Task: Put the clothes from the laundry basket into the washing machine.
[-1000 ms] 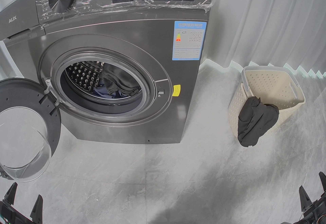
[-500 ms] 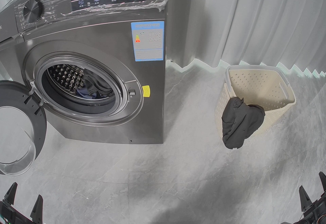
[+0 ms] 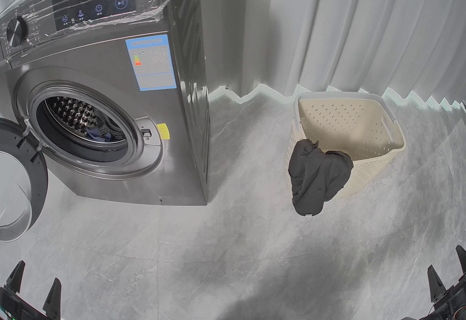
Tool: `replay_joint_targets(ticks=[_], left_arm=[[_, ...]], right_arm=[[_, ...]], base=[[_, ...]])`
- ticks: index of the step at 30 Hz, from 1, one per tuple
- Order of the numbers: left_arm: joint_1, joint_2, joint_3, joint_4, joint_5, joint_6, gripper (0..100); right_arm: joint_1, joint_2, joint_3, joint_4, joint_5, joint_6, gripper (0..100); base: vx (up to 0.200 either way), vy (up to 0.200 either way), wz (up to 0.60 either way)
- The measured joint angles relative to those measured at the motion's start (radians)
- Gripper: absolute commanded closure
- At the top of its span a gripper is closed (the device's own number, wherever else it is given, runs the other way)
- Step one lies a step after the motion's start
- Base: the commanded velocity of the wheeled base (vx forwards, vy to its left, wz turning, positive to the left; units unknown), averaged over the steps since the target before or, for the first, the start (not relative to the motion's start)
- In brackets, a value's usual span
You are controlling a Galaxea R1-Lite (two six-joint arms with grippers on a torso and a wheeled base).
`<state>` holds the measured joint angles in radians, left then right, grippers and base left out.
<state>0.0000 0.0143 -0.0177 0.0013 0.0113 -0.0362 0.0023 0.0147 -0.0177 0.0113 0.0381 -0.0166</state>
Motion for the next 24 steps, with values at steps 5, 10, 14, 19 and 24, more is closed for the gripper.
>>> replay_joint_targets(ticks=[5, 10, 14, 19, 24], left_arm=[[0.000, 0.000, 0.000, -0.001, 0.000, 0.001, 0], [0.000, 0.001, 0.000, -0.001, -0.001, -0.005, 0], [0.000, 0.001, 0.000, -0.001, -0.001, -0.004, 0], [0.000, 0.001, 0.000, -0.001, -0.001, 0.001, 0], [0.002, 0.001, 0.000, -0.002, 0.000, -0.004, 0]], right_arm=[[0.000, 0.000, 0.000, 0.000, 0.000, 0.000, 0], [0.000, 0.000, 0.000, -0.001, 0.000, 0.000, 0], [0.001, 0.000, 0.000, -0.001, 0.000, 0.000, 0], [0.000, 0.001, 0.000, -0.001, -0.001, 0.000, 0], [0.000, 0.001, 0.000, 0.000, 0.000, 0.000, 0]], base=[[0.000, -0.160, 0.00], [0.000, 0.000, 0.00], [0.000, 0.000, 0.00], [0.000, 0.000, 0.00], [0.160, 0.000, 0.00]])
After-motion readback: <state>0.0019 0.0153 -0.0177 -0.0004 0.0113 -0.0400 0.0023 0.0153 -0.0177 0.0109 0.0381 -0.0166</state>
